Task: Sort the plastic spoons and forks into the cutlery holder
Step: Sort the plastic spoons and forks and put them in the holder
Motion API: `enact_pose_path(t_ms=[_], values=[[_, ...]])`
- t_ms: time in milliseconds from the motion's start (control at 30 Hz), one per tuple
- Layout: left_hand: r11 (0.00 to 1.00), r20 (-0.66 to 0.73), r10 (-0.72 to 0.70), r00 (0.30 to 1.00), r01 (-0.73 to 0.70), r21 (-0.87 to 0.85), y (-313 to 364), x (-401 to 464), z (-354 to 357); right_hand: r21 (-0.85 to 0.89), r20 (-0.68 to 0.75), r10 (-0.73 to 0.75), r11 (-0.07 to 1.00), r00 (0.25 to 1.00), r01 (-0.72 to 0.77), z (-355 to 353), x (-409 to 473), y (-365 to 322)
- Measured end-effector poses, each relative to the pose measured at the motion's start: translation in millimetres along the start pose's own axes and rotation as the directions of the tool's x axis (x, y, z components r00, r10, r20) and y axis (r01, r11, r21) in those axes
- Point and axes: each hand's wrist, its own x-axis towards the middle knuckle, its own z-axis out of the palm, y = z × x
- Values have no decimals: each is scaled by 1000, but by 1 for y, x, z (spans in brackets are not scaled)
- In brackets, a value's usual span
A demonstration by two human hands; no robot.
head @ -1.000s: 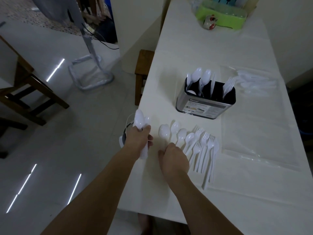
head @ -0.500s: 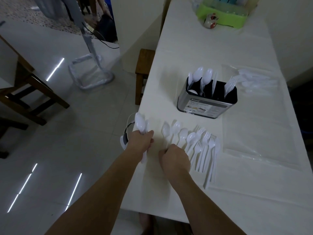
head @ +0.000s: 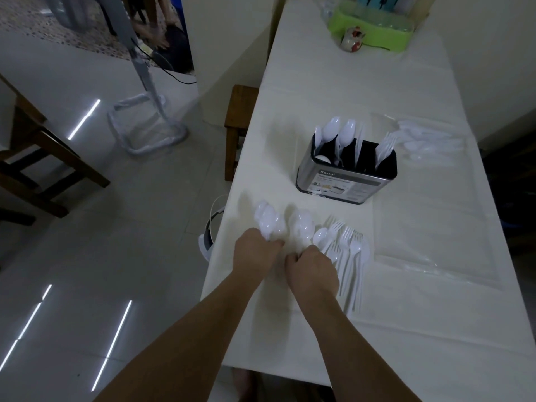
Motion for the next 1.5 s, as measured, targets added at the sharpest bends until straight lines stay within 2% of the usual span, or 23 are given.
enact_pose_path(t_ms=[167, 267, 500, 833, 1100, 1367, 1500], values=[[984, -38, 83, 996, -76, 162, 5, 0, 13, -9, -25, 49, 999, 998, -49, -7, 3, 18], [976, -41, 102, 994, -92, 197, 3, 4, 13, -6, -29, 73, 997, 997, -73, -9, 5, 23], [997, -16, 38, 999, -36, 73, 6, 8, 8, 13, 0, 50, 999, 999, -50, -10, 12, 23], [996, 22, 89, 996, -89, 16, 16, 2, 17, 38, 28, 42, 998, 999, -43, -9, 14, 18], [970, 41, 162, 986, -167, 179, 11, 3, 25, 71, 69, 60, 995, 996, -65, -7, 22, 11], [893, 25, 229, 973, -220, 393, 19, 1, 22, 127, 99, 96, 986, 990, -108, -11, 21, 14], [915, 48, 209, 977, -212, 343, 23, 5, 17, 151, 99, 103, 982, 990, -117, -17, 17, 25]])
